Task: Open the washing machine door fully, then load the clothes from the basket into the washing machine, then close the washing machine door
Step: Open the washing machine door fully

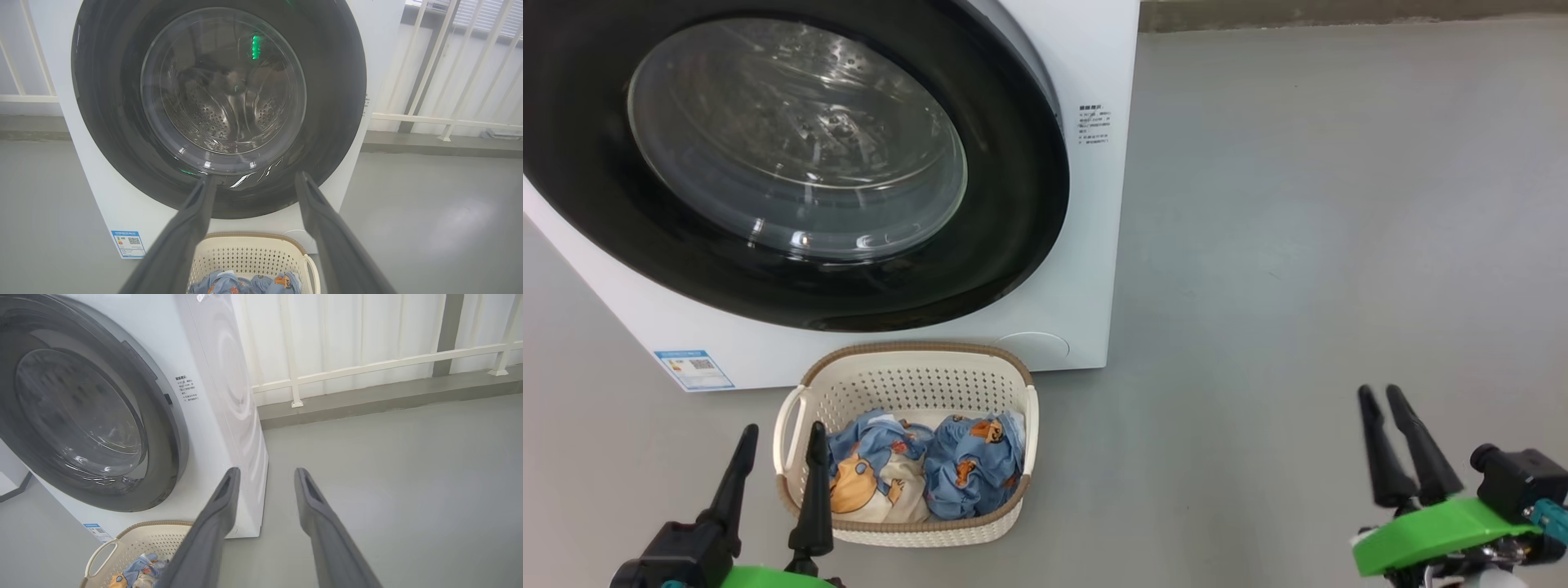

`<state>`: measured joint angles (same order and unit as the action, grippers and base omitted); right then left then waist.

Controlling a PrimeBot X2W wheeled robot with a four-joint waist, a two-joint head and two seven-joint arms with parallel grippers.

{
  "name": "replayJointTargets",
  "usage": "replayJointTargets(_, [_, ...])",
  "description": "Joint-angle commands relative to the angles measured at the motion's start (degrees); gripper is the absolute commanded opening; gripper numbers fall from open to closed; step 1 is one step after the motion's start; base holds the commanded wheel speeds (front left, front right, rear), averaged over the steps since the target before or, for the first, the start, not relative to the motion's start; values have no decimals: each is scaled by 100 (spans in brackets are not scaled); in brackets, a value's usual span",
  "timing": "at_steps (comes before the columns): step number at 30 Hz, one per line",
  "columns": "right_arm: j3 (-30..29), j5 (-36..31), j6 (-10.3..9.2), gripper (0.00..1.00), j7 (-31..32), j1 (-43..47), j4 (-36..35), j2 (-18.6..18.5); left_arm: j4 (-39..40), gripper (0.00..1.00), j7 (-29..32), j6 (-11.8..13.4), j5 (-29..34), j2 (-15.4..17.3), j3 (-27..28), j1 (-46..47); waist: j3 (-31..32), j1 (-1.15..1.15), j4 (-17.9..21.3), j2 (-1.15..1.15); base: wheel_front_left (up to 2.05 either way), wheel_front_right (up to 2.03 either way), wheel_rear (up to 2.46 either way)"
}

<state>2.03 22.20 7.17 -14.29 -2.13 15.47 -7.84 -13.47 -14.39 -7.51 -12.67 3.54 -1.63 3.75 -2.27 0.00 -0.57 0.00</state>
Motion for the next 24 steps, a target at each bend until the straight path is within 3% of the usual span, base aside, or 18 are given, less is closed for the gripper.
replayJointTargets(1, [87, 172, 32, 0, -71, -300, -185, -11, 97, 100, -61, 2, -93, 41, 154, 158, 12, 0, -9, 0, 0, 0, 0])
replayJointTargets(12, [-152, 1724, 32, 0, -71, -1265, -504, 207, 89, 100, -61, 2, -221, -39, 36, 211, -117, 0, -218, 0, 0, 0, 0])
replayJointTargets(24, [239, 3993, 32, 0, -71, -2547, -166, -210, 135, 100, -61, 2, -443, -65, -76, 525, -689, 0, -654, 0, 0, 0, 0])
